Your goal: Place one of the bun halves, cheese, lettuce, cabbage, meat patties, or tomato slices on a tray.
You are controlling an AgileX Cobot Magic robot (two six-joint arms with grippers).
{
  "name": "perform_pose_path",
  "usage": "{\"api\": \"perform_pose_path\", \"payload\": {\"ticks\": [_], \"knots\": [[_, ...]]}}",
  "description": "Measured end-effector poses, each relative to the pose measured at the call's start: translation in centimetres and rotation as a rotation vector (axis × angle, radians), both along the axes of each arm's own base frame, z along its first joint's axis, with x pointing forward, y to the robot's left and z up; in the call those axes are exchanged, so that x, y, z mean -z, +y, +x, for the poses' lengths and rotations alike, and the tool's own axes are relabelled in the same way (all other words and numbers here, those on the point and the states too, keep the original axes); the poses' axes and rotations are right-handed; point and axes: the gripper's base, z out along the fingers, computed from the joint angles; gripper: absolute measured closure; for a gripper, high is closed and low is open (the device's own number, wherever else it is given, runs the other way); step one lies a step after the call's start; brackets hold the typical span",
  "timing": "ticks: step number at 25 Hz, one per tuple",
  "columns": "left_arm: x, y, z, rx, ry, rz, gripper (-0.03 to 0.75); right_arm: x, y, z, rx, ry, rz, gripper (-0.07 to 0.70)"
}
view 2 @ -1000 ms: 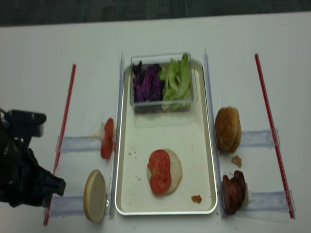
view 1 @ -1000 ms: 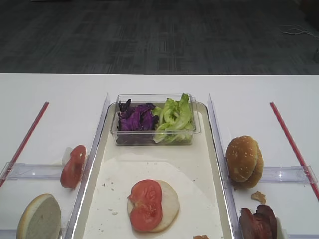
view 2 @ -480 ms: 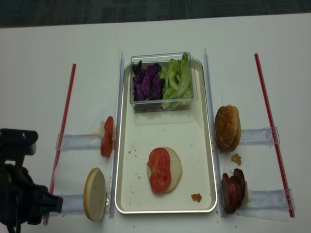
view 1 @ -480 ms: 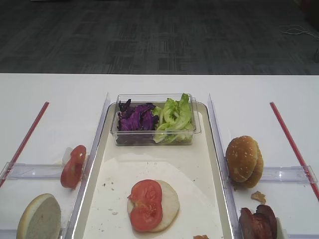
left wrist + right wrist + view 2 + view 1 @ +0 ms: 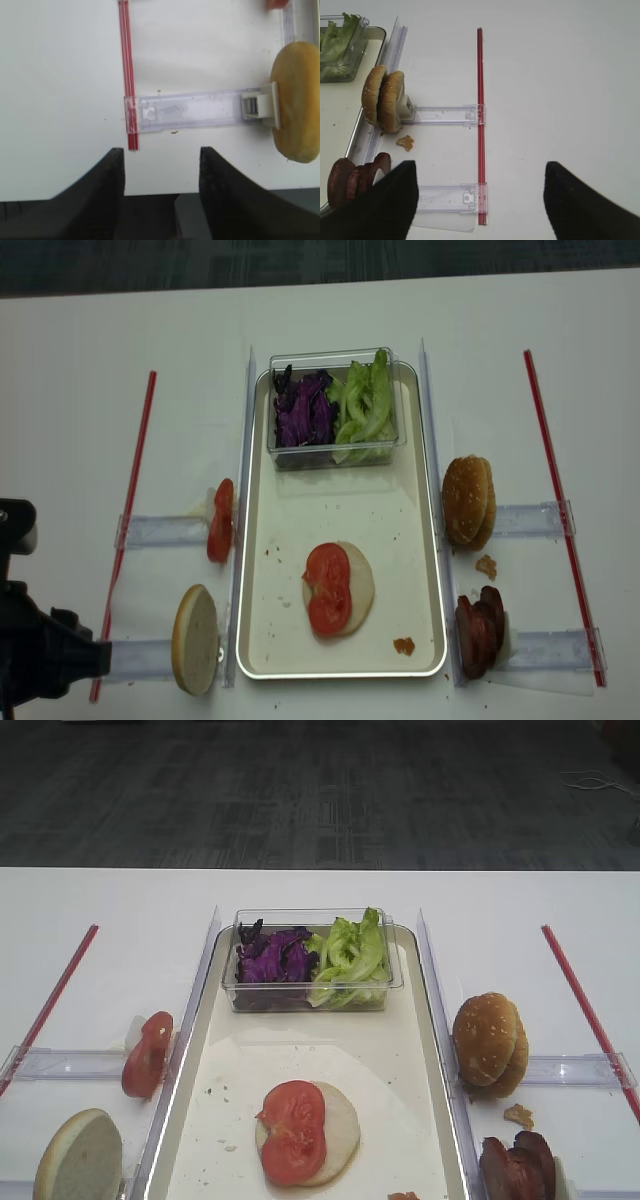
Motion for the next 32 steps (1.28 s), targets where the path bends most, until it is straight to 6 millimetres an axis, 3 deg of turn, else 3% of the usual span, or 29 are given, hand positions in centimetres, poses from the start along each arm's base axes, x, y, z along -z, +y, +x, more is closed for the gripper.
{"api": "perform_pose_path", "payload": {"ticks": [15,32], "knots": [[-1.7,0.3,-3.0,0.003,-0.274,-0.03,0.392,0.0,0.0,0.0,0.0,0.0,0.0,0.069],[-3.0,0.8,-7.9,0.004,-0.608,-0.066,0.393,0.0,0.0,0.0,0.0,0.0,0.0,0.069]]}}
